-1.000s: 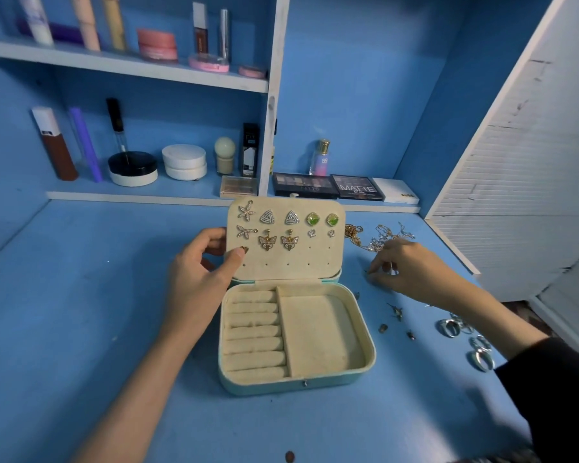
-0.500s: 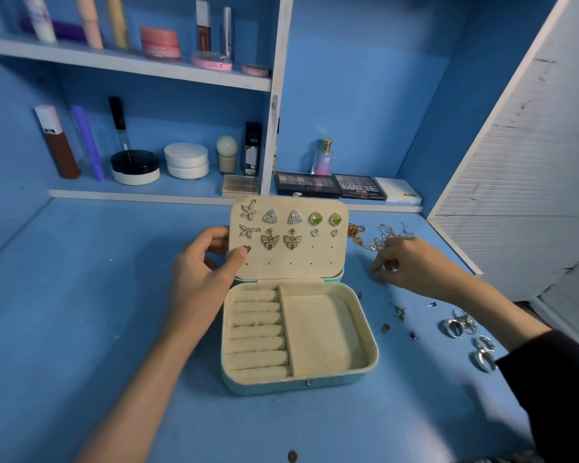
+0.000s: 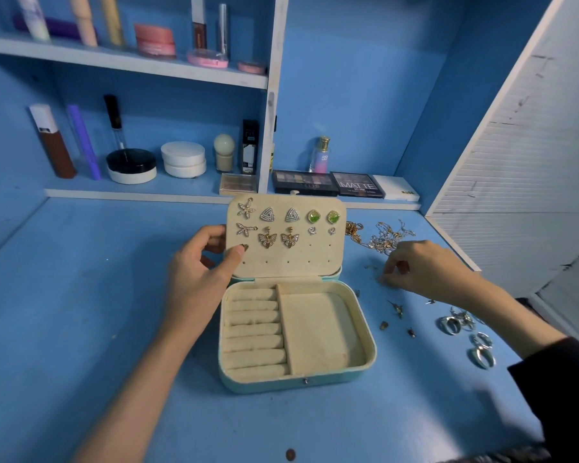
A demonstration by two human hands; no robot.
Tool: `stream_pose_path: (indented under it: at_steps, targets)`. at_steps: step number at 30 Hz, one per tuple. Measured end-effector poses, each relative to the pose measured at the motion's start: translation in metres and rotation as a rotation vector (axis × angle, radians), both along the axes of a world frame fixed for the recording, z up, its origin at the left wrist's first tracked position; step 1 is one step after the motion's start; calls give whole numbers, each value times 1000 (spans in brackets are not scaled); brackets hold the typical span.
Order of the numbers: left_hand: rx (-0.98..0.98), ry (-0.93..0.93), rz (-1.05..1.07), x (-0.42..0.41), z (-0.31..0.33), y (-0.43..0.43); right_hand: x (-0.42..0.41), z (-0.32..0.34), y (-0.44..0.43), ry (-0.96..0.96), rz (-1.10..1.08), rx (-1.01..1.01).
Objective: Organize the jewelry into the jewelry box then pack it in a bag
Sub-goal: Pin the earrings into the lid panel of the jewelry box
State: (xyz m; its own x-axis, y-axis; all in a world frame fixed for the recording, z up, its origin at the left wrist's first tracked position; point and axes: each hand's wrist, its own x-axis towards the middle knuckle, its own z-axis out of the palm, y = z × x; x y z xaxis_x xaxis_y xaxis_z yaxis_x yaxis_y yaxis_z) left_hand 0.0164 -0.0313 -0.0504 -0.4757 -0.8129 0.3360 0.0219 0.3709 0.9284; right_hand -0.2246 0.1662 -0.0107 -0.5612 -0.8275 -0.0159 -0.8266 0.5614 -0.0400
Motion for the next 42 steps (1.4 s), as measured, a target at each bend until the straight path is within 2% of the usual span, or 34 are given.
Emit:
stream_pose_path:
  at_steps: [7,12,16,27,31,42]
  targets:
    - [-4,-14,-1,1,0,0,5,-5,-2,-7,-21,-43]
    - [-6,-18,1,1,0,0,11,-7,2,-225,28,-209]
    - [-9,-23,1,0,0,0,13,-10,7,-283,60,-247]
    - [-65,-28,9,3,1,1,15,-6,8,-22,175,-118]
    - [-127,-49,32,8,2,3,16,-6,9,-2,178,-97]
    - [-434,-162,64,25,6,13,15,26,-3,-337,118,-406]
